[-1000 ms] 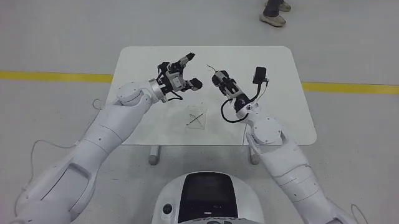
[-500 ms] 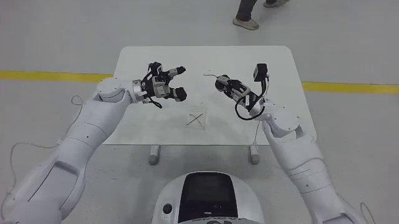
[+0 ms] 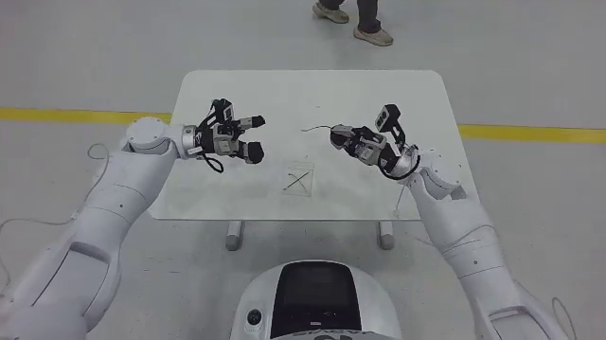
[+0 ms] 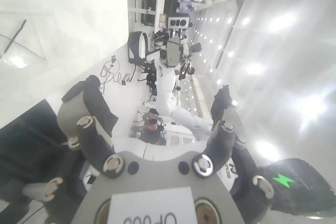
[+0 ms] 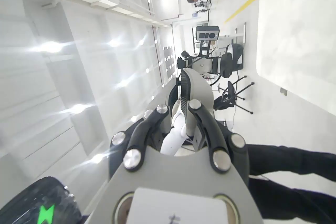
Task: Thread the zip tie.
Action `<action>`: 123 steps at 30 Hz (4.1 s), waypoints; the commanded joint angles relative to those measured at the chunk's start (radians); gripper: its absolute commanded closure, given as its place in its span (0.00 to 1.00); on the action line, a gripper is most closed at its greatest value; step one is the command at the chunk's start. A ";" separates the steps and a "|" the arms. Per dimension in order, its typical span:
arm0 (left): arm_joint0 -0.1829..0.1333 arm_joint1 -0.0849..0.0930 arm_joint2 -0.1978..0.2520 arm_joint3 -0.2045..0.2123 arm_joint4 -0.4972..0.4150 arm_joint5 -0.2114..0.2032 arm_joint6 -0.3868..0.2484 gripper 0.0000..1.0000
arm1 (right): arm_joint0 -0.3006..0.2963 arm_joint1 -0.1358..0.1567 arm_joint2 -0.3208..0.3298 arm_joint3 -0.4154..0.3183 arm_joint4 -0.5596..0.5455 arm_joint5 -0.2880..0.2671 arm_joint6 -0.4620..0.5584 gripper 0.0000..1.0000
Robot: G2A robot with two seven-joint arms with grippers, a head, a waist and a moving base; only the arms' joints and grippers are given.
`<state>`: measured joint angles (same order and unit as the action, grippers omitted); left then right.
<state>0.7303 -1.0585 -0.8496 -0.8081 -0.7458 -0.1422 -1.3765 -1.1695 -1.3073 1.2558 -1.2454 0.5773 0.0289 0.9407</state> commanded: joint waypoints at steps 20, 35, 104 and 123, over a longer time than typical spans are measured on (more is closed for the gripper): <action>0.033 0.012 0.105 -0.094 -0.115 -0.043 -0.014 0.00 | 0.106 -0.039 -0.138 0.276 0.227 0.022 0.335 1.00; 0.061 0.017 0.102 -0.144 -0.088 -0.019 -0.001 0.00 | 0.067 -0.047 -0.167 0.216 0.238 -0.008 0.278 1.00; 0.184 0.038 0.002 -0.259 -0.090 0.010 0.045 0.83 | -0.029 -0.032 -0.224 0.039 0.097 -0.060 0.080 1.00; 0.189 0.036 -0.005 -0.261 -0.080 0.019 0.040 1.00 | -0.016 -0.034 -0.242 0.052 0.108 -0.063 0.076 1.00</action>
<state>0.9189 -1.0225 -0.8540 -1.0695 -0.8258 -0.1230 -1.3362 -1.1852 -1.3410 1.0145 -1.1937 0.6846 -0.0342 1.0154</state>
